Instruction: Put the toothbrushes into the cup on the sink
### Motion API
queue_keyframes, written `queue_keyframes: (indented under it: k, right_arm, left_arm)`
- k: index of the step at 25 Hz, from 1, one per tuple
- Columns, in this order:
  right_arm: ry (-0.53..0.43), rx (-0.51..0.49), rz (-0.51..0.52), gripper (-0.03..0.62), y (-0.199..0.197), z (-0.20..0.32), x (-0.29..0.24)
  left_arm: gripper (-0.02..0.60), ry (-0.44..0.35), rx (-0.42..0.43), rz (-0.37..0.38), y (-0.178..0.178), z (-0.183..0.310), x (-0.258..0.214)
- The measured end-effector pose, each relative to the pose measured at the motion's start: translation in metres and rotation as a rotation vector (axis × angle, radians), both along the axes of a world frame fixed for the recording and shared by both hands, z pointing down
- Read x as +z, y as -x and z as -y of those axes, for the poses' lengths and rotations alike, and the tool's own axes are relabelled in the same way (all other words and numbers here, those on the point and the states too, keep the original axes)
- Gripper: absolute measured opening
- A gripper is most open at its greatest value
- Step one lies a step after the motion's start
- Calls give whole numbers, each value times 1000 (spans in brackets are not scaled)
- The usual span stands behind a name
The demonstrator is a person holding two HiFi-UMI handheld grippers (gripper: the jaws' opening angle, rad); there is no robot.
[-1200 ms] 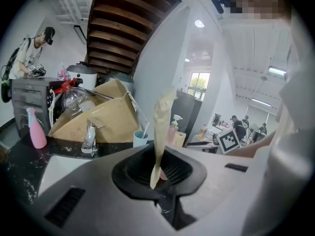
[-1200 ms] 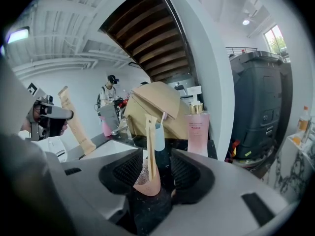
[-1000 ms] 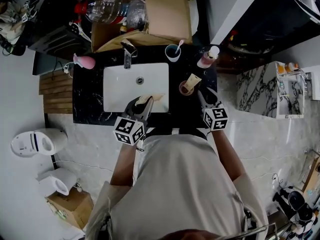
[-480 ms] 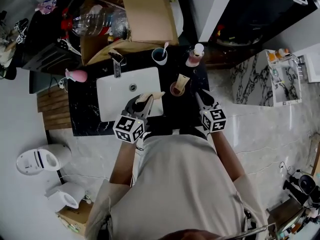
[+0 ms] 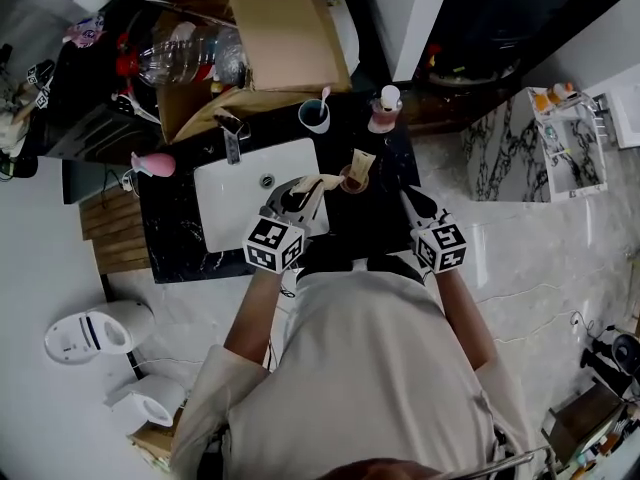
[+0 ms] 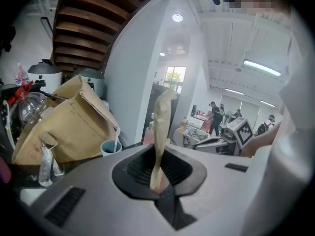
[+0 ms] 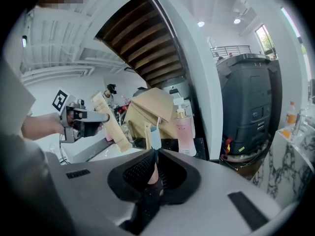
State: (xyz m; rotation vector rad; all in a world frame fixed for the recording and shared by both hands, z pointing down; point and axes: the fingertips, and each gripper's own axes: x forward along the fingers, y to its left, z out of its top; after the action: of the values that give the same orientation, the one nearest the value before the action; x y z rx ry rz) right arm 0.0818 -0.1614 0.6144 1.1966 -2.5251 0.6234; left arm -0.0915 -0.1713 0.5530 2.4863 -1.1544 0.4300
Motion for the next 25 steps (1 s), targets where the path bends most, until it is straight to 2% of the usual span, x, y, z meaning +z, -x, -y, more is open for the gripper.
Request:
queue_keyframes:
  k: [15, 25]
  right_arm:
    - [6, 67, 16, 41, -24, -8, -10]
    - [20, 106, 42, 42, -28, -14, -11]
  left_arm:
    - [37, 47, 168, 98, -44, 16, 54]
    - [37, 77, 229, 182, -60, 14, 91]
